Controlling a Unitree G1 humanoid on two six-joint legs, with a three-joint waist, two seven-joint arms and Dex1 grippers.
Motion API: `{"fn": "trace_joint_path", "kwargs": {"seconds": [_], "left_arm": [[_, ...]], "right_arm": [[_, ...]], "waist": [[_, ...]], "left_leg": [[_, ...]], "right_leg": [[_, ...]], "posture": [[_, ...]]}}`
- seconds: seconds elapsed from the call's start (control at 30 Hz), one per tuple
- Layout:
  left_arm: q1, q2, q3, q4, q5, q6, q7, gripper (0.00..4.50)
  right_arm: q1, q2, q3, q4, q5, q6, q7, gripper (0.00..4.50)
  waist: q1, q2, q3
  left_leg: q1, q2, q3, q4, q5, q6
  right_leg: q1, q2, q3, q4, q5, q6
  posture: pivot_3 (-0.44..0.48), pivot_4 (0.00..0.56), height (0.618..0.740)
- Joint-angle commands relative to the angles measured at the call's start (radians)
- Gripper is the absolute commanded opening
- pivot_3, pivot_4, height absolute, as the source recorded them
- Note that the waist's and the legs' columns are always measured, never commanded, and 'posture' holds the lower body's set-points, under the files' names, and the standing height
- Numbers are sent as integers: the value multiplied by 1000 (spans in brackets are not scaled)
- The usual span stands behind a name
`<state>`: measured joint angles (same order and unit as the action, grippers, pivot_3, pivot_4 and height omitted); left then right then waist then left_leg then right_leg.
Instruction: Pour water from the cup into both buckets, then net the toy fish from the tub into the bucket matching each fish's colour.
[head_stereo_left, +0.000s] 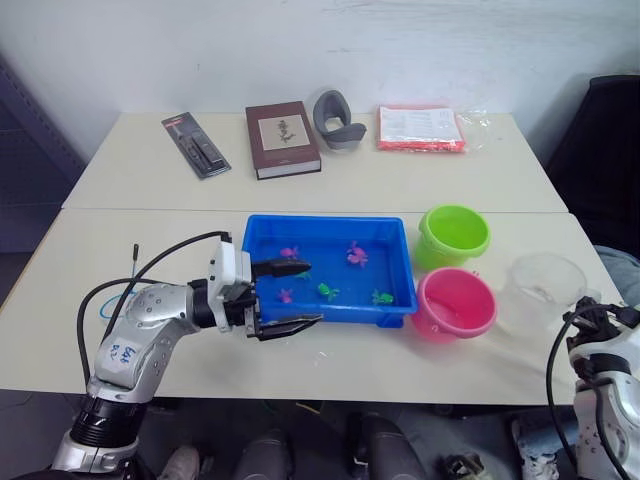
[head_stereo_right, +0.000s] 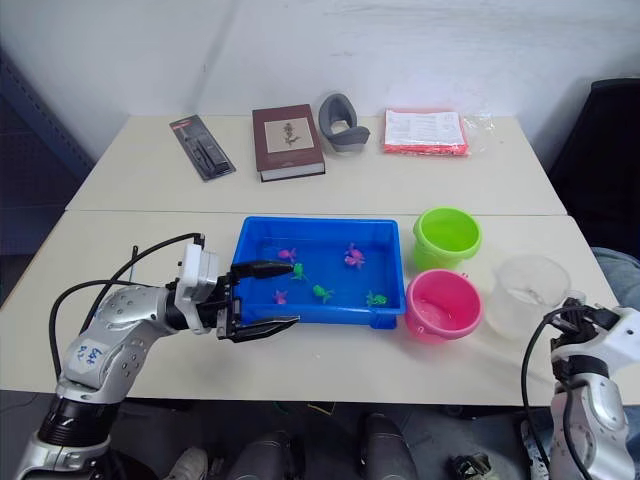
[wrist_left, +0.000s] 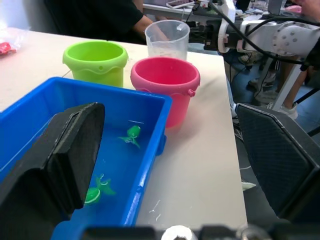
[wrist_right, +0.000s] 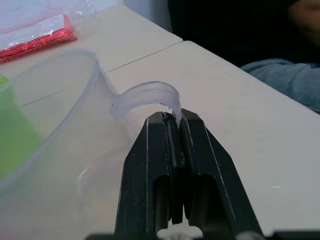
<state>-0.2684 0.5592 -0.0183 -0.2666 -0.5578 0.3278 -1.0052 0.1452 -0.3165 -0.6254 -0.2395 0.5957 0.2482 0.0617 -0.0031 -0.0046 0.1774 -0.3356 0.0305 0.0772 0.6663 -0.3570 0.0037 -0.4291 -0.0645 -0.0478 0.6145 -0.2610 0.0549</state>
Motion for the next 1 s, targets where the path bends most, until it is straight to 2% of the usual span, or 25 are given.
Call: {"fn": "trace_joint_path", "kwargs": {"seconds": [0.03,0.2,0.4,0.57,0.8,1.0], "left_arm": [[-14,-4,7,-2,-26,4,-21,4500],[-26,-23,-19,32,-23,10,-58,4500],[-51,-62,-40,85,-10,-1,-76,4500],[-61,-82,-56,106,7,-16,-89,4500],[-86,-106,-69,145,25,-37,-96,4500],[-90,-120,-72,164,35,-53,-98,4500]], "right_arm": [[38,-58,-58,-156,5,16,0,24],[155,-203,-41,-321,-137,57,59,24],[174,-269,3,-447,-262,103,64,24],[183,-322,32,-484,-418,109,82,24],[214,-349,69,-465,-592,7,150,24],[205,-311,65,-448,-624,-41,176,24]], "waist": [[-1,0,0],[0,2,1],[0,-1,2],[1,-1,2],[3,-2,2],[1,-2,2]], "left_leg": [[0,0,0,0,0,0],[0,0,1,0,0,0],[0,0,1,0,0,-1],[0,-1,1,0,2,-4],[0,-2,1,0,0,-1],[0,-1,1,0,0,0]], "right_leg": [[0,0,0,0,0,0],[0,1,1,0,0,1],[0,3,1,0,-1,1],[0,3,1,-1,-1,3],[0,3,0,-4,0,4],[0,3,0,-4,0,4]], "posture": [[0,150,740],[0,150,740],[0,150,740],[0,150,740],[0,150,740],[0,150,740]]}}
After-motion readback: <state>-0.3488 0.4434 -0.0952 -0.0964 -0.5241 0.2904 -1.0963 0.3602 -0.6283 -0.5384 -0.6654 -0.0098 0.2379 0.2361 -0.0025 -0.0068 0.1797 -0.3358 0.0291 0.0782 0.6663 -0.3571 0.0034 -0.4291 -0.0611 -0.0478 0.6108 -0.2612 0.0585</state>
